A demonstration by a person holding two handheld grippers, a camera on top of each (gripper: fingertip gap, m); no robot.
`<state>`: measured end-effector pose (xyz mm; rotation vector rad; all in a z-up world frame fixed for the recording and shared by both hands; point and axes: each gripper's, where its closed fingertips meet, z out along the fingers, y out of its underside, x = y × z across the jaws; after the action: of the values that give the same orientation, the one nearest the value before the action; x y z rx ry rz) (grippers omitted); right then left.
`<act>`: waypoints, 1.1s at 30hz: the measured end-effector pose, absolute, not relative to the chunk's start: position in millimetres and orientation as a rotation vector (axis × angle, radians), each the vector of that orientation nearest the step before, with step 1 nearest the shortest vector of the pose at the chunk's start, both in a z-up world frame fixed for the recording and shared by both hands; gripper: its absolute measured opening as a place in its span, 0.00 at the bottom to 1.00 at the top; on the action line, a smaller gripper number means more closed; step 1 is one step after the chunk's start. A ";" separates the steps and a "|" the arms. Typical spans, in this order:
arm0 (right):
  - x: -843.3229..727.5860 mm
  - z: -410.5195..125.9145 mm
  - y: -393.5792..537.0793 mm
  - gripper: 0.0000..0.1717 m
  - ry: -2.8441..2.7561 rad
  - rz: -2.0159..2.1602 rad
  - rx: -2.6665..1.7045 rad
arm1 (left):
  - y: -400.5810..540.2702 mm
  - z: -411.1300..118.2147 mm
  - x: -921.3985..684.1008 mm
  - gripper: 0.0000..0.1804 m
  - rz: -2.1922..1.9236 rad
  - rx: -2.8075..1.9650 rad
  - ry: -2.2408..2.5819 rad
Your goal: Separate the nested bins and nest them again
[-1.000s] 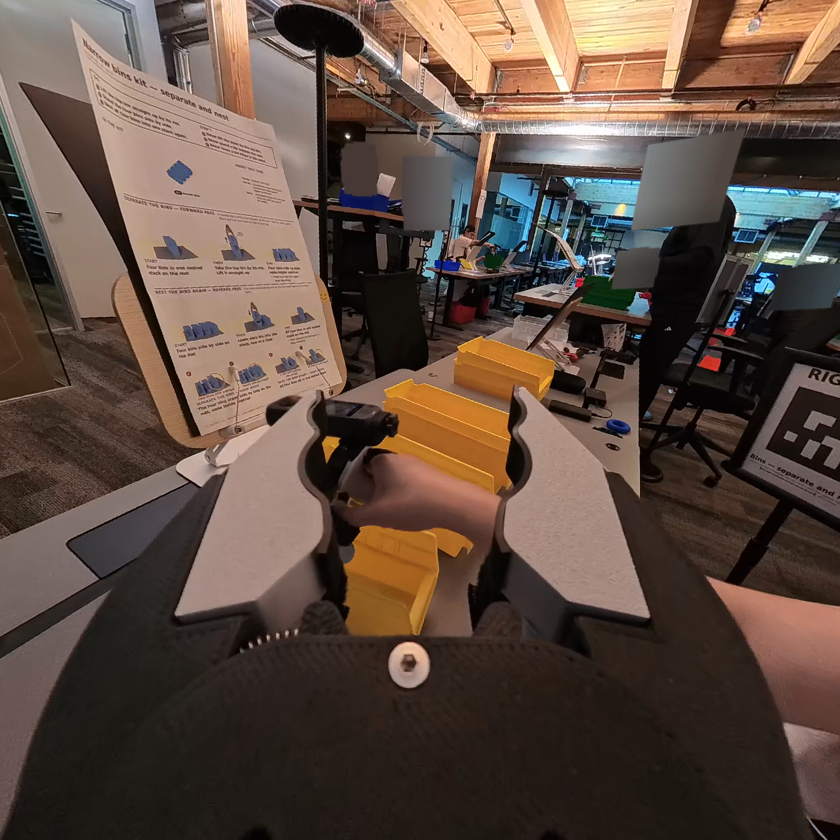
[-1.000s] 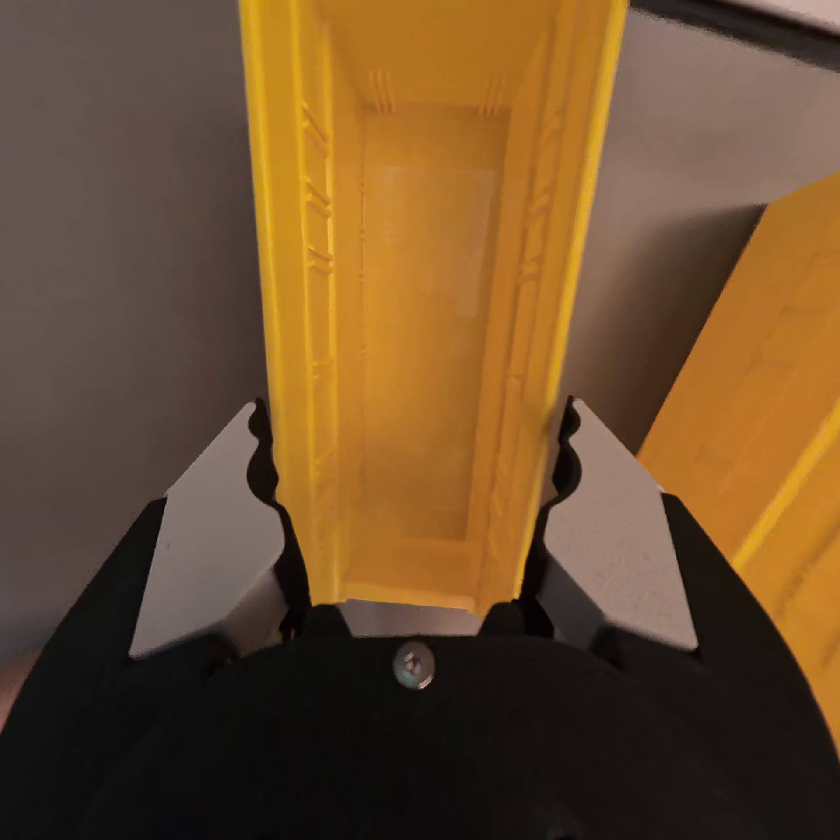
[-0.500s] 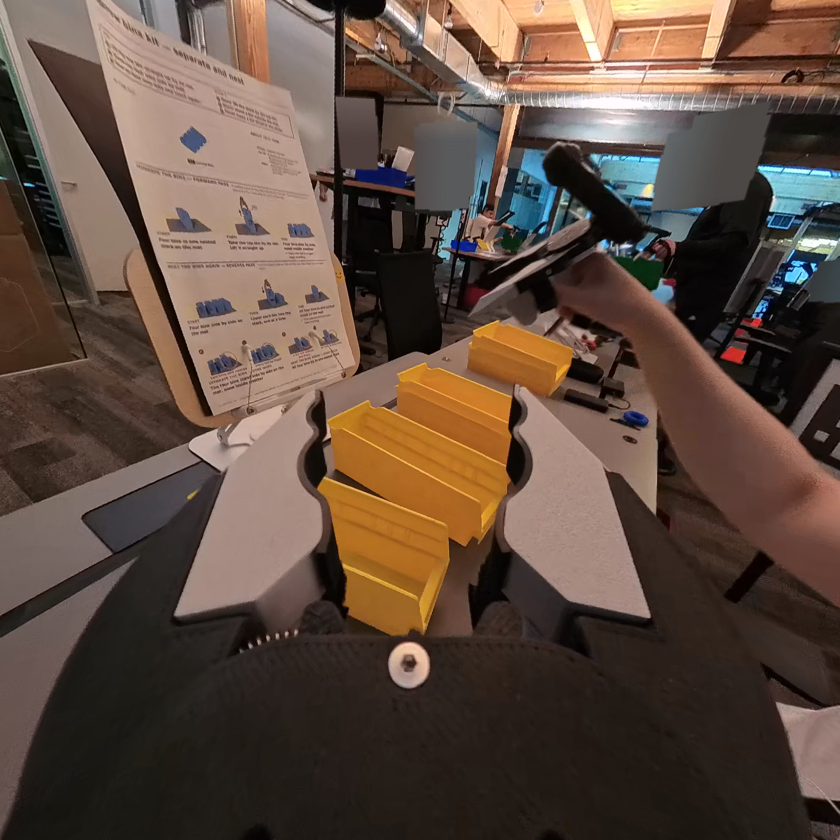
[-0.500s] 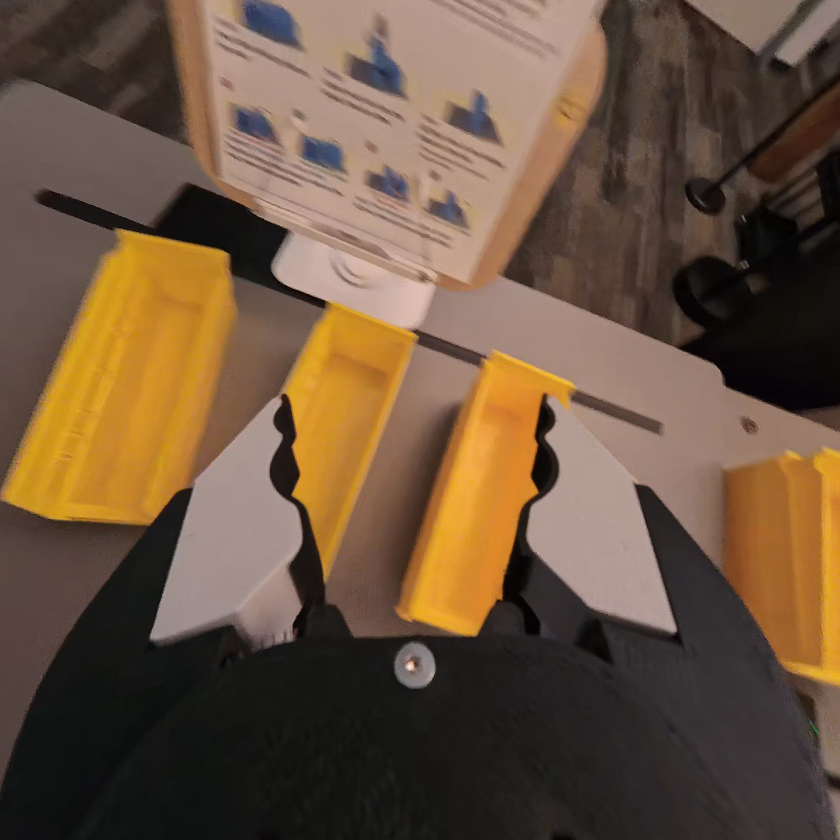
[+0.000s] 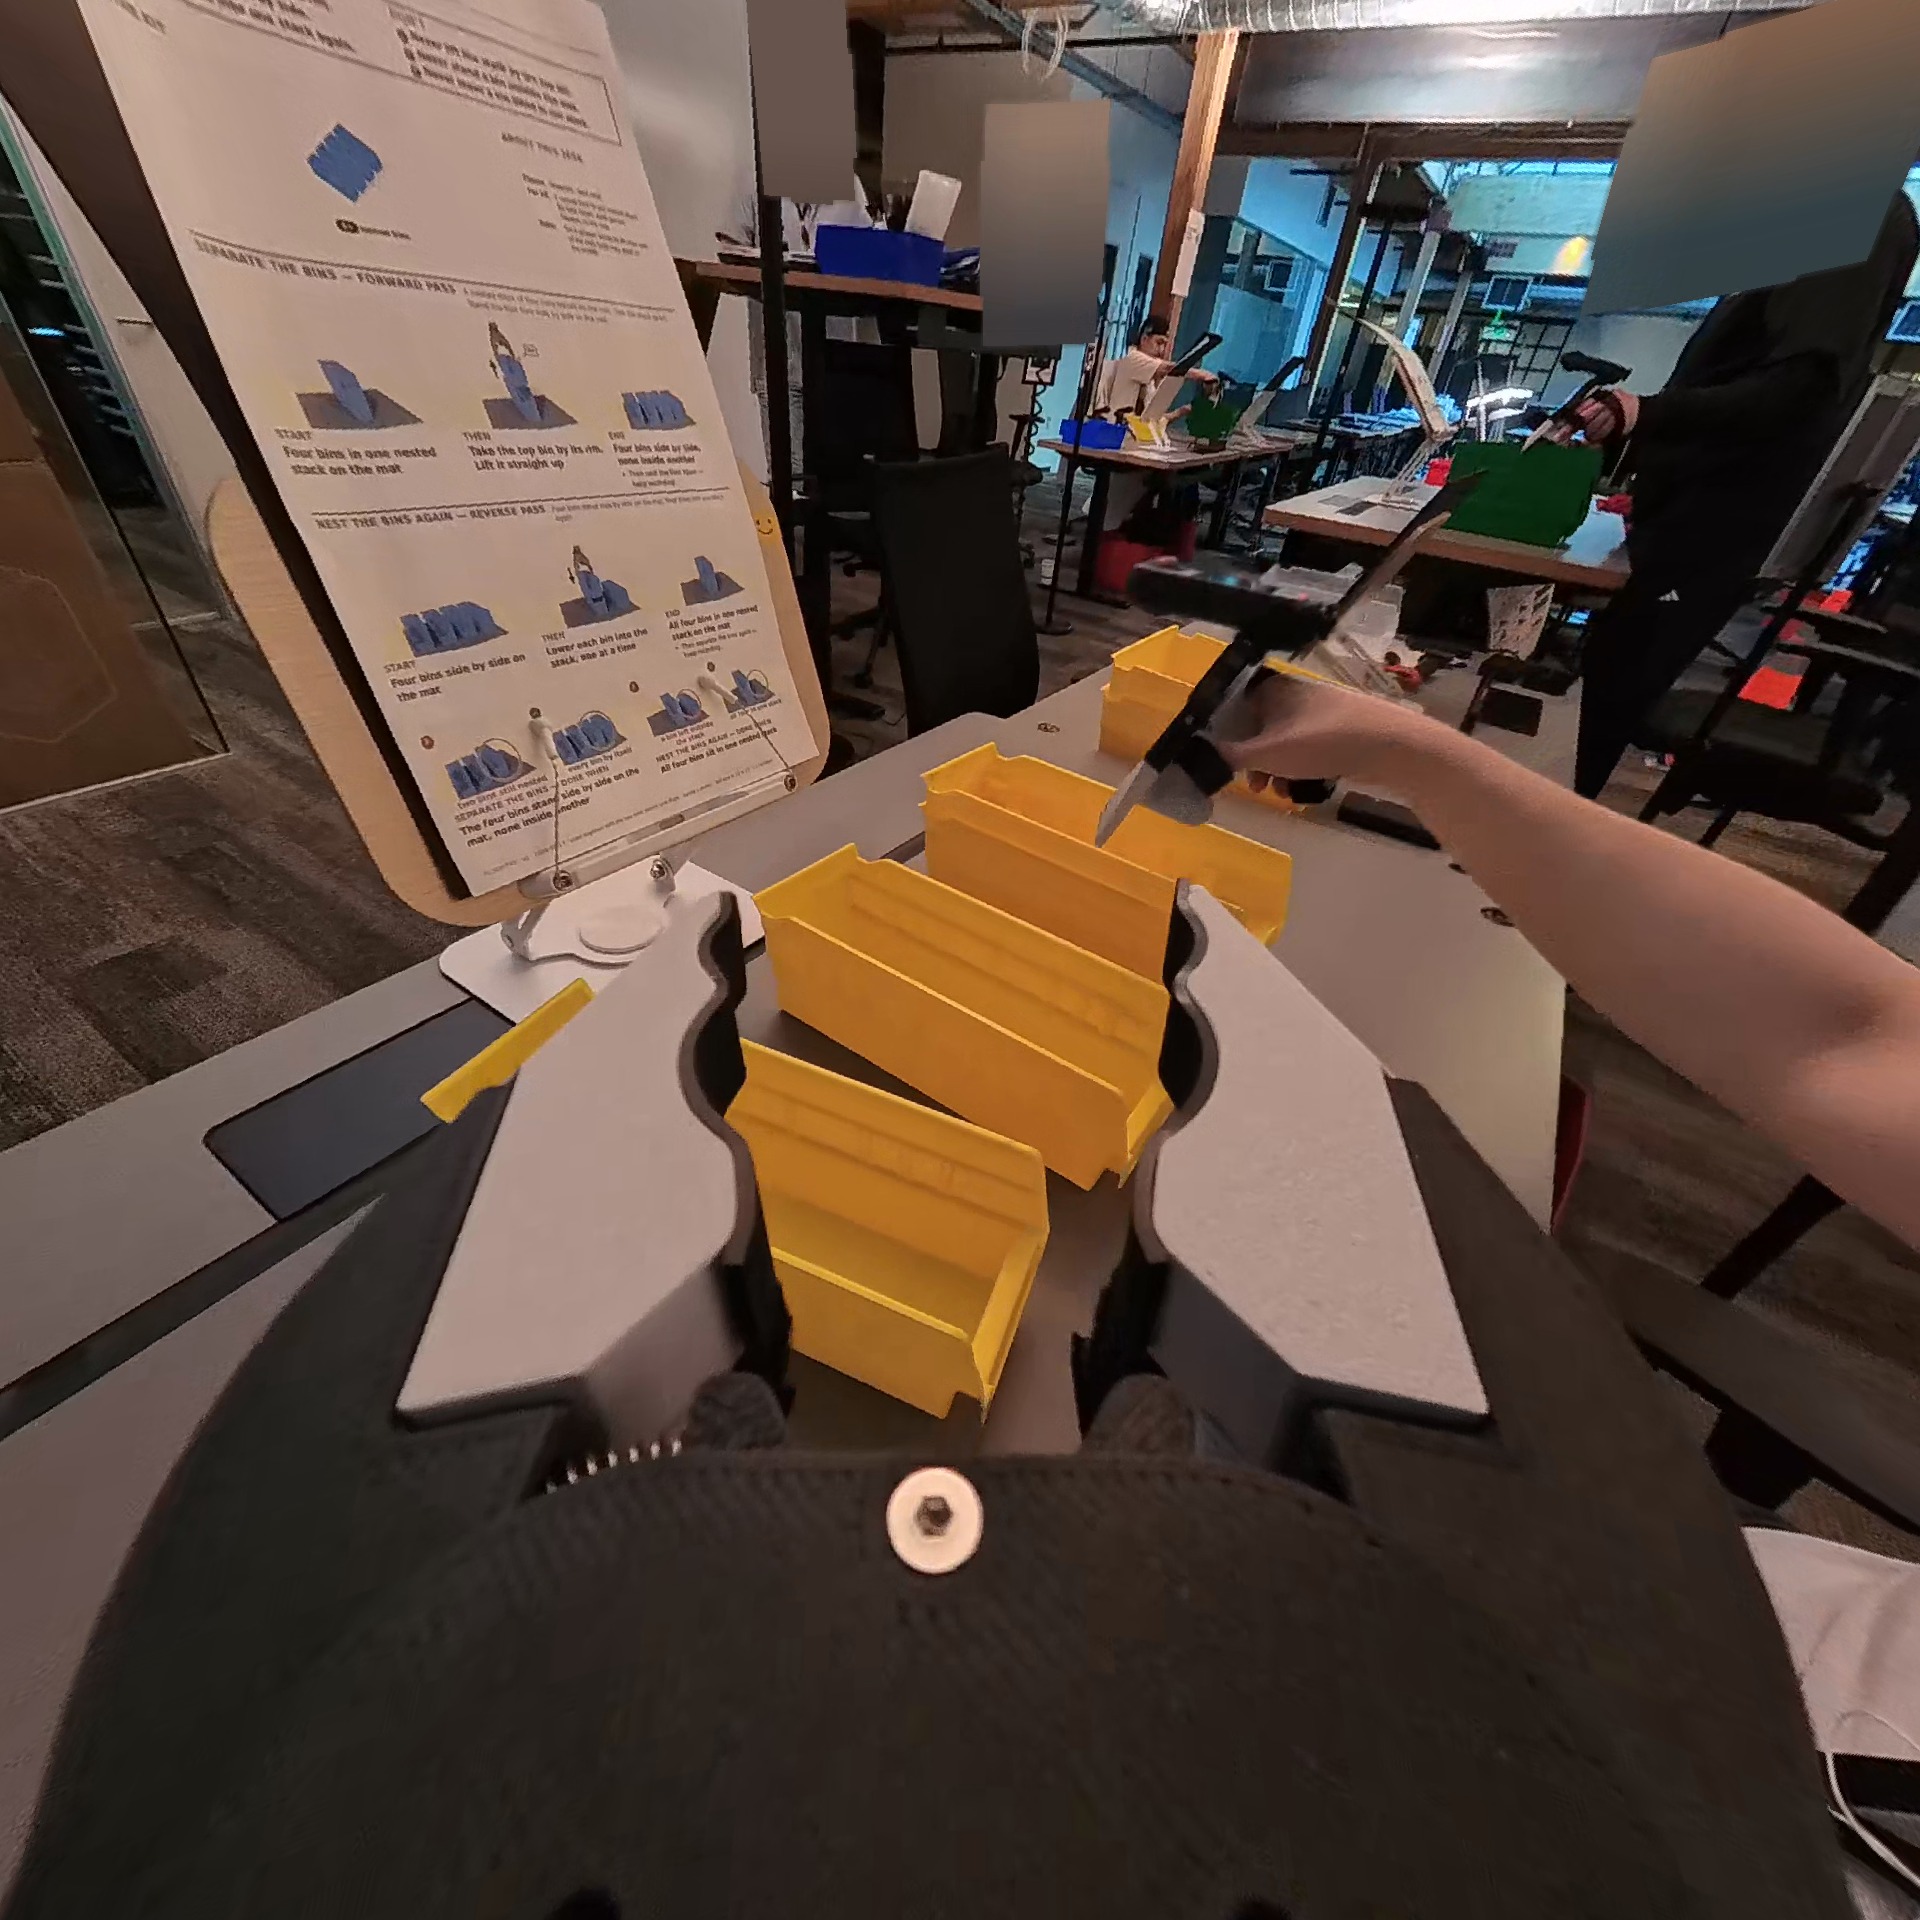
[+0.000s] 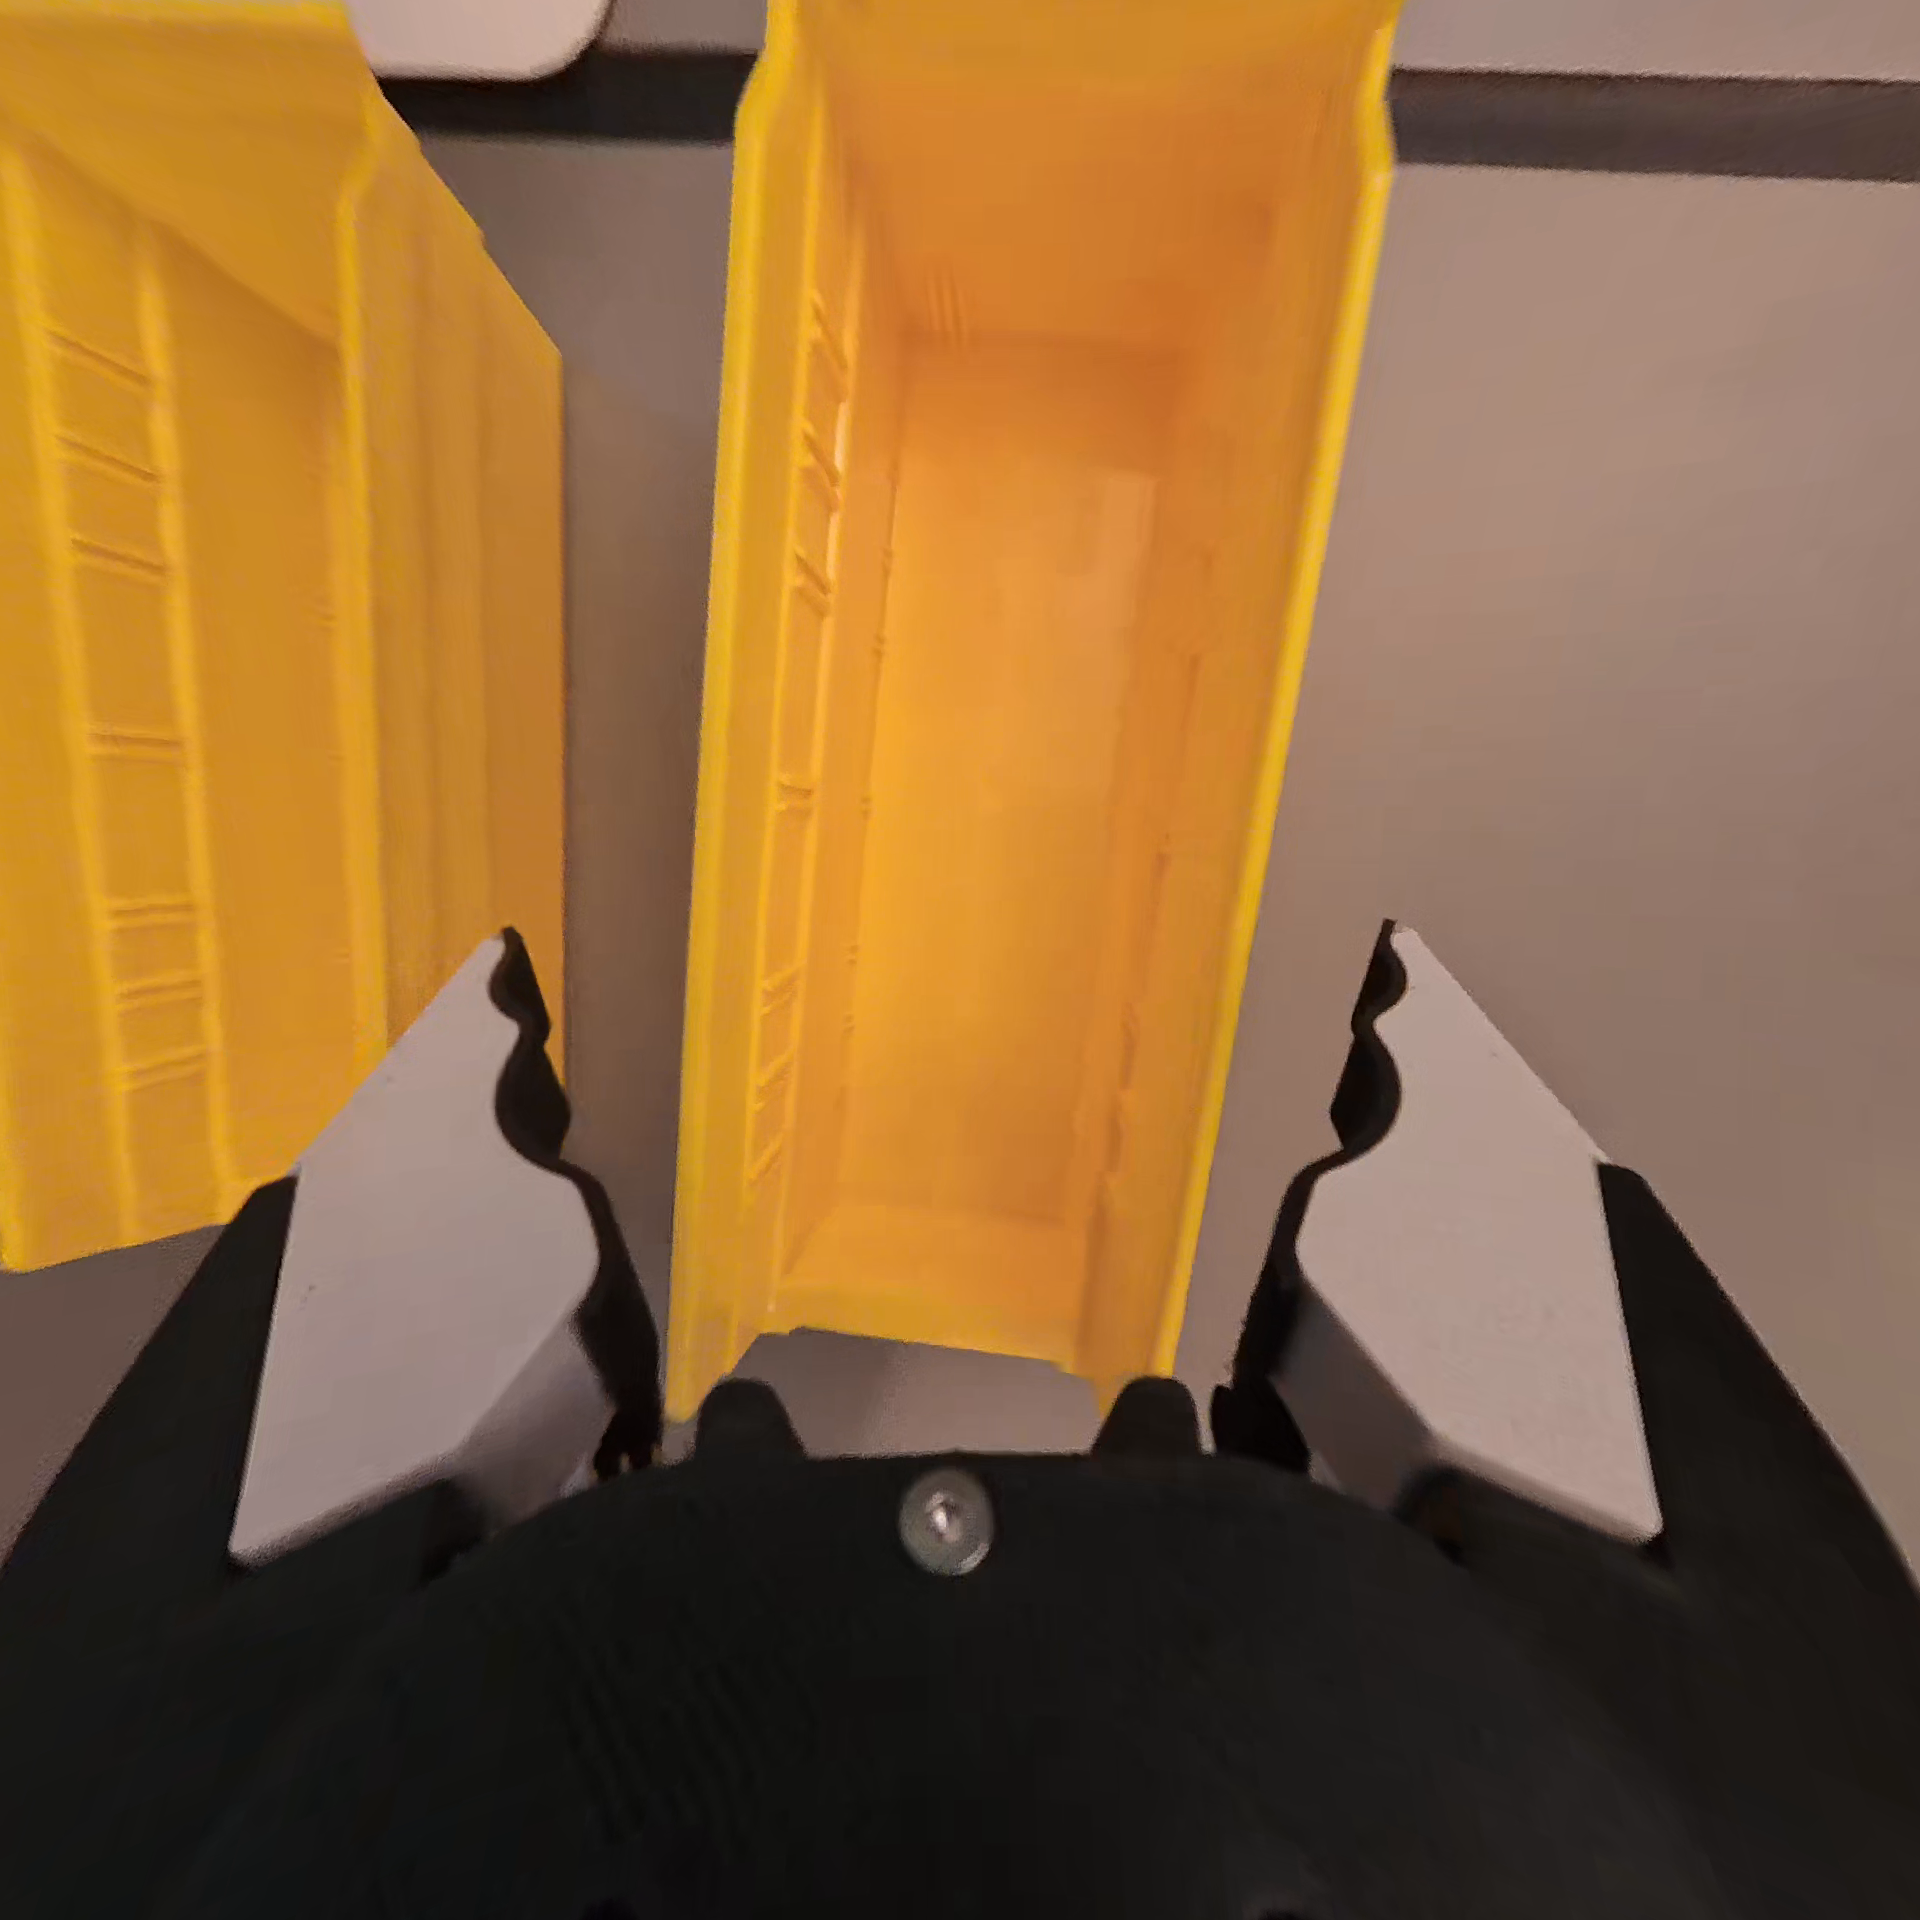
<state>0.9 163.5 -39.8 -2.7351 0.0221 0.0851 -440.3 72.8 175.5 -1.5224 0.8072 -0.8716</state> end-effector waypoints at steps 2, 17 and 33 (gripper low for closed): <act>0.8 -51.9 166.3 0.87 0.018 0.042 -2.793 | 76.1 172.3 -438.9 0.45 -0.872 -1.538 0.809; -1.9 -75.4 161.2 0.68 -0.005 0.005 -2.964 | 82.2 167.9 -439.0 0.45 -0.871 -1.560 0.809; -6.3 -71.5 159.5 0.64 0.018 0.002 -2.979 | 81.3 173.5 -448.3 0.45 -0.886 -1.541 0.787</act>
<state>-6.3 159.5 -71.5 -2.9788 0.0178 0.0016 -448.3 81.3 173.5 -1.5405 0.7869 -0.8861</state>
